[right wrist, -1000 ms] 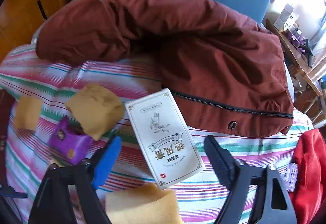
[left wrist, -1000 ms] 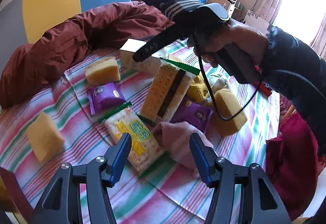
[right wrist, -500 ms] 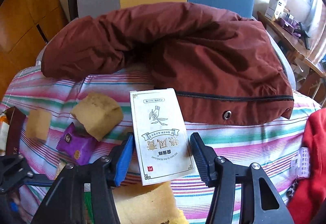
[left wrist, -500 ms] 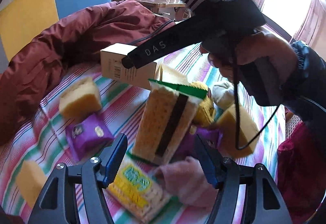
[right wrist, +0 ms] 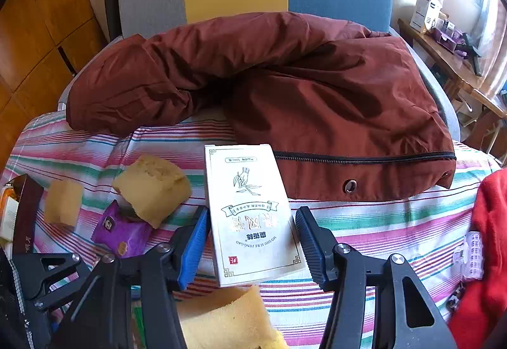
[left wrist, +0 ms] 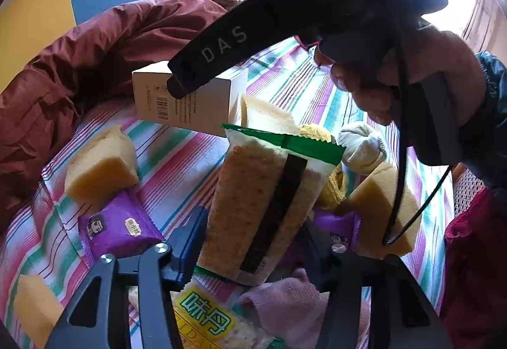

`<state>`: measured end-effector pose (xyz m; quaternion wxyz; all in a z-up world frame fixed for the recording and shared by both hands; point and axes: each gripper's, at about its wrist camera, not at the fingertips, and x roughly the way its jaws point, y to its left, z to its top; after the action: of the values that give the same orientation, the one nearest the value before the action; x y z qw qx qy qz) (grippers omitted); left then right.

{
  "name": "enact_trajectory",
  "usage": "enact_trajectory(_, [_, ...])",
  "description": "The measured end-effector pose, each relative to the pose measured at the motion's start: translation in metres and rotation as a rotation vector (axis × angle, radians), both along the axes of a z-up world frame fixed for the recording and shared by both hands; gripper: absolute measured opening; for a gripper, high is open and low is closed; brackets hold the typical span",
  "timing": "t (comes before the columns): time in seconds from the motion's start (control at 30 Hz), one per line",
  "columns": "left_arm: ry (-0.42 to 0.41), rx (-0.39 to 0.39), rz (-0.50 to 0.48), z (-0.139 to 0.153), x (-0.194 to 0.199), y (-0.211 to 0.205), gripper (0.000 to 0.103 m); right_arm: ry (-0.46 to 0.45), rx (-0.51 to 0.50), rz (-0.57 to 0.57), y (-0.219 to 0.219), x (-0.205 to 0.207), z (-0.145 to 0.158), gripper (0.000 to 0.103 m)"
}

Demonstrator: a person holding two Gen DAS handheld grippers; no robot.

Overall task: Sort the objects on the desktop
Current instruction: 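Grasp the white printed box with the right gripper while the left grasps the cracker packet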

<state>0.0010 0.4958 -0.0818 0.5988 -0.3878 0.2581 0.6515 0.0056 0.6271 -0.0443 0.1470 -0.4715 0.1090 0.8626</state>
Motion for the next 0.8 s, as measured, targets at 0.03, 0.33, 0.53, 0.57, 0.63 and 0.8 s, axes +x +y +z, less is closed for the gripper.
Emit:
enact_trajectory(0.03, [0.001, 0.008, 0.005, 0.001, 0.000, -0.002, 0.052, 0.001, 0.007, 0.001, -0.001, 0.000, 0.001, 0.056])
enact_trajectory(0.33, [-0.028, 0.042, 0.111, 0.023, -0.001, -0.035, 0.049, 0.036, 0.038, -0.008, -0.005, -0.001, 0.008, 0.055])
enact_trajectory(0.53, [-0.023, 0.066, 0.173, 0.040, 0.001, -0.059, 0.048, 0.065, 0.041, -0.025, -0.010, -0.002, 0.020, 0.054])
enact_trajectory(0.57, [-0.029, 0.070, 0.179, 0.044, 0.006, -0.063, 0.048, 0.072, 0.036, -0.024, -0.012, -0.001, 0.023, 0.054])
enact_trajectory(0.63, [-0.036, 0.087, 0.197, 0.053, 0.008, -0.073, 0.048, 0.083, 0.034, -0.014, -0.020, 0.000, 0.031, 0.054])
enact_trajectory(0.8, [-0.039, 0.115, 0.230, 0.074, 0.002, -0.082, 0.048, 0.101, 0.029, 0.017, -0.047, 0.007, 0.051, 0.054])
